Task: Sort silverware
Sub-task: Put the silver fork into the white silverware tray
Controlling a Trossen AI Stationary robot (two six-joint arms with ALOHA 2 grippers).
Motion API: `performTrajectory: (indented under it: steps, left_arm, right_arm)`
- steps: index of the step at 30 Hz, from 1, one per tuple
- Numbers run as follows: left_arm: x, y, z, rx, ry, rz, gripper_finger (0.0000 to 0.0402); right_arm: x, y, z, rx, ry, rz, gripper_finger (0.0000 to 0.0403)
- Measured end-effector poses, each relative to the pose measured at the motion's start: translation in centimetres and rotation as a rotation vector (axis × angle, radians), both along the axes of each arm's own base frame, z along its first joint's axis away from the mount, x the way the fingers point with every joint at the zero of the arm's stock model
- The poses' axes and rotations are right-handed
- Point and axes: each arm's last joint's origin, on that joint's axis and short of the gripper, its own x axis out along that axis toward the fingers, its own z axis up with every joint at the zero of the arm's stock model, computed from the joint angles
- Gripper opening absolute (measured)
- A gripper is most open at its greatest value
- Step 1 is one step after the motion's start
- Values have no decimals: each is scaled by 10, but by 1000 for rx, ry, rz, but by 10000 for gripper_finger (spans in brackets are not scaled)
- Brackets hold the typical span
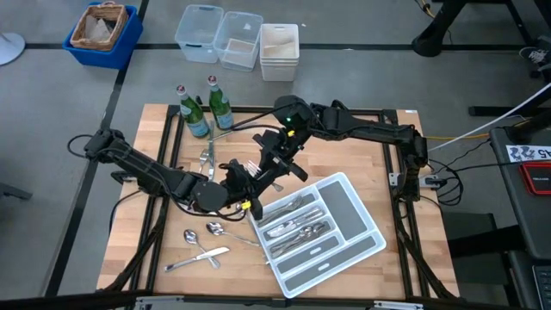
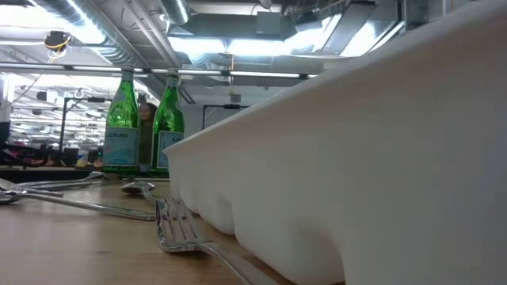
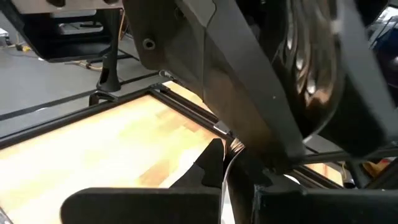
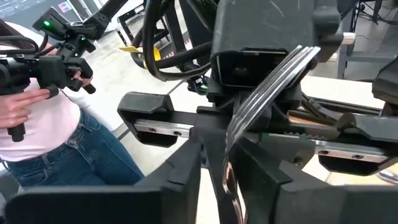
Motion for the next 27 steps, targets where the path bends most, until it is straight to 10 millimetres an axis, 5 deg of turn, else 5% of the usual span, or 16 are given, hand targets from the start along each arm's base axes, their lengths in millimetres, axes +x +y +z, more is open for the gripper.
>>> performTrajectory:
  steps: [6, 18, 27]
  left_arm:
    - [0, 0, 0, -15, -6, 0, 0]
    - [-1, 0, -4, -45, 11, 7, 0]
    - [9, 20, -17, -158, 90, -54, 0]
  right_arm:
    - [-2, -4, -2, 3, 28, -11, 141]
    - [-23, -50, -10, 52, 235, -132, 147]
    - [-72, -87, -20, -10, 470, -207, 147]
